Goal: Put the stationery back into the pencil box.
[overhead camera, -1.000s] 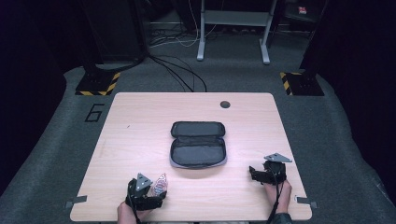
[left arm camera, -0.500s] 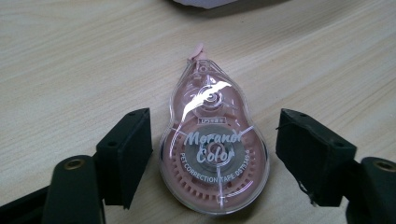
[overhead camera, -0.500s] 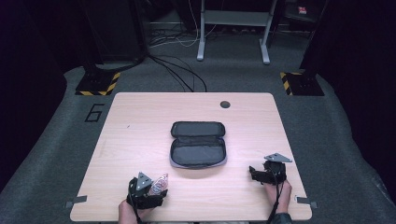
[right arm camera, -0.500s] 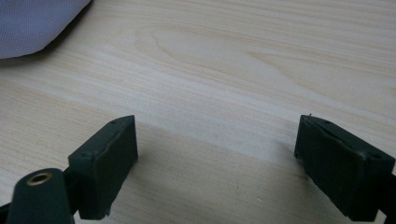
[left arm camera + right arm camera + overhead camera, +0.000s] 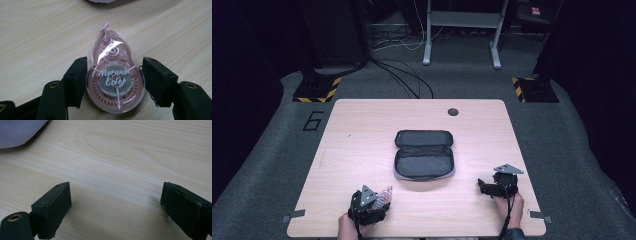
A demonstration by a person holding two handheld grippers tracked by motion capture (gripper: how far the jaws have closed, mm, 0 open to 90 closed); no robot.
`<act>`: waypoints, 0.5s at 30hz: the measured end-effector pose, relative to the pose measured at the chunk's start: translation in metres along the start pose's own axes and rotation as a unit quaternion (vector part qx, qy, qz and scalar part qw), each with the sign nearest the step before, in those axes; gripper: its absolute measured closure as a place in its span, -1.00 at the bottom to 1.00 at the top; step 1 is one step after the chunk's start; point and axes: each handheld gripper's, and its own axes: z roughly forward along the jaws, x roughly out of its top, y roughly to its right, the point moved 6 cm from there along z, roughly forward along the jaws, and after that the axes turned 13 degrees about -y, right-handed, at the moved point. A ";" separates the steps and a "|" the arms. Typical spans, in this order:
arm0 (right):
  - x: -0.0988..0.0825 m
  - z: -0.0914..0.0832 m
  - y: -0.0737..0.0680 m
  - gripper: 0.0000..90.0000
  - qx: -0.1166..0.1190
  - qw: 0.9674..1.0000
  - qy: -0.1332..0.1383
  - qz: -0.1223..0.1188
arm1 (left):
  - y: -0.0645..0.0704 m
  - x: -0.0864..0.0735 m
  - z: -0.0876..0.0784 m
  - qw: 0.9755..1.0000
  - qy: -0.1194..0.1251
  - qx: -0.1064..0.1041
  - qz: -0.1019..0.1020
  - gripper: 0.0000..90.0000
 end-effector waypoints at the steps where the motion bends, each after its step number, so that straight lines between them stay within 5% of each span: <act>1: 0.000 0.000 0.000 -0.82 0.000 1.000 -0.001 -0.002 | 0.000 0.000 0.000 1.000 -0.001 -0.003 0.002 -0.14; 7: 0.001 0.001 -0.001 -0.83 0.003 1.000 -0.001 0.003 | 0.002 0.001 0.002 1.000 0.005 -0.017 -0.003 -0.31; 8: 0.001 0.001 -0.001 -0.83 0.003 1.000 -0.001 0.003 | 0.001 0.001 0.002 1.000 0.004 -0.012 0.009 -0.31; 15: 0.001 0.001 -0.001 -0.83 0.002 1.000 -0.001 0.003 | 0.003 0.001 0.002 1.000 0.007 -0.018 0.012 -0.13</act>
